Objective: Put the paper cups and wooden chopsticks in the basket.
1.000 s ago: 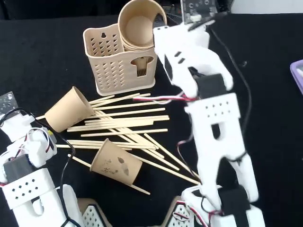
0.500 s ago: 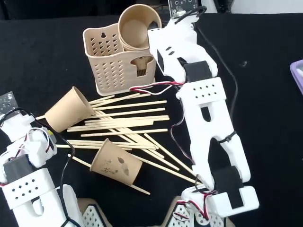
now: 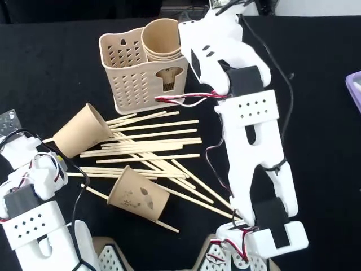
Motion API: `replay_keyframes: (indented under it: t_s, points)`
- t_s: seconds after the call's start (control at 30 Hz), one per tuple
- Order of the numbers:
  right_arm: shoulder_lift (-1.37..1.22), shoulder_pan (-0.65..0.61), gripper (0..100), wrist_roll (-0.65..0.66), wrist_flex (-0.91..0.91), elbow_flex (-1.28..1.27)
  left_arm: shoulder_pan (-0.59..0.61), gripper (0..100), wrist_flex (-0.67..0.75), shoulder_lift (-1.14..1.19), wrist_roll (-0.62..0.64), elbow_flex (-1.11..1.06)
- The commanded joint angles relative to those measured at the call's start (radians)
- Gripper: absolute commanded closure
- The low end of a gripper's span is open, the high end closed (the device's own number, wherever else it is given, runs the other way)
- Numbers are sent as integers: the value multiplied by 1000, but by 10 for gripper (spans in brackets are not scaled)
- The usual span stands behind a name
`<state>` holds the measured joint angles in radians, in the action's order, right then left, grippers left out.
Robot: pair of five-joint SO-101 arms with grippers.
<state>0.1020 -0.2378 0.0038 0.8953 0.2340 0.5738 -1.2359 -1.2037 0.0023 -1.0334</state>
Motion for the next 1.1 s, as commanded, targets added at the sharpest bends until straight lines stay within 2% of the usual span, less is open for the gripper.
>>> replay_keyframes:
  t_s: [0.0, 0.33, 0.5, 0.63, 0.73, 0.87, 0.93, 0.97, 1.07]
  points:
    - [77, -5, 832, 0, 166, 79, 1, 837, 2, -12, 5, 12]
    - [240, -11, 829, 5, 566, 1, -4, 837, 2, -6, 5, 12]
    - [318, 34, 832, 132, 624, -177, -77, 836, -2, -2, -66, 59]
    - [455, 173, 832, 163, 569, -374, -94, 836, -5, 2, -160, 157]
    - [573, 249, 832, 212, 486, -585, -96, 825, -28, 51, -180, 222]
    - [736, 276, 832, 218, 295, -915, -182, 722, -112, 224, -181, 306]
    - [814, 273, 832, 212, 187, -1072, -248, 702, -126, 325, -175, 360]
    - [848, 272, 832, 210, 135, -1144, -275, 702, -124, 374, -160, 395]
    - [943, 272, 832, 157, 8, -1330, -328, 702, -126, 512, -8, 539]
